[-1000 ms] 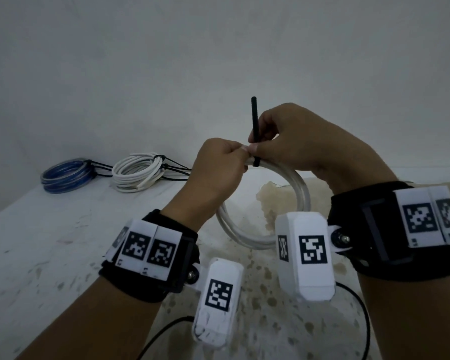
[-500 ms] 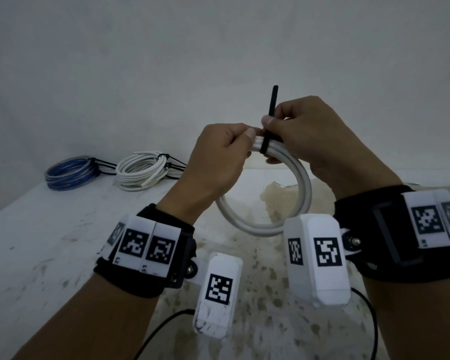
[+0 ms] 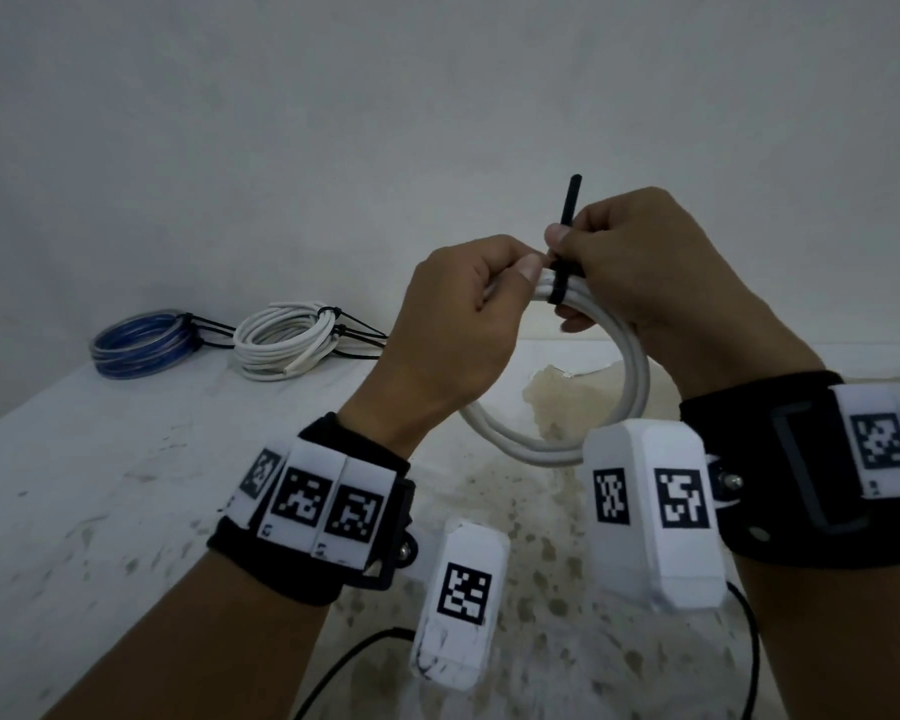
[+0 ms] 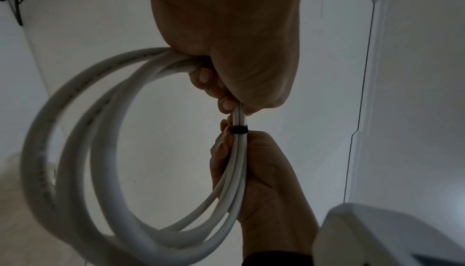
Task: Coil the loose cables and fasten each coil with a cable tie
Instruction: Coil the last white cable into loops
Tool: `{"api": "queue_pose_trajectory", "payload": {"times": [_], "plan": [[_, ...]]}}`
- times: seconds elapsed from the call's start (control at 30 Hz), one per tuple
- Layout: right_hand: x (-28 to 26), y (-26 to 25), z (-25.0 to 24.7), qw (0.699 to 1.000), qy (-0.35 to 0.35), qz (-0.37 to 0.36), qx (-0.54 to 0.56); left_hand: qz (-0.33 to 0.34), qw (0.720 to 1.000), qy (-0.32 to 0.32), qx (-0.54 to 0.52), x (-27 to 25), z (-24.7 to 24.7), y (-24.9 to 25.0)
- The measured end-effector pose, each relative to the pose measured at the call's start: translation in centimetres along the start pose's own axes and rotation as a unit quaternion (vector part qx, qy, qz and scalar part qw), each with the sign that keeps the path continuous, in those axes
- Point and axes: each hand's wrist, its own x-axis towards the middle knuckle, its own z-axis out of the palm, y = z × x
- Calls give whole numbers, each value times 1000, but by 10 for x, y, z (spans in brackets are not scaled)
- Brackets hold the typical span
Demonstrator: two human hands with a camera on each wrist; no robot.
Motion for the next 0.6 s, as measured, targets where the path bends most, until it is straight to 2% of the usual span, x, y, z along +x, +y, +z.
{"api": "queue_pose_trajectory", "payload": {"times": [0.1,0.3,0.5,0.6], "plan": [[2,4,1,1000,3,27,14,13,1000,0,19,-2,3,-2],[5,20,18,999,21,37,-15,-37,996,-38,68,0,5,-18],[3,27,22,992,-21,107,58,-11,995,-44,92,-4,3,-27],[3,32,26,989,-11,124,75,-11,993,-56,104,-4,4,-31]]}}
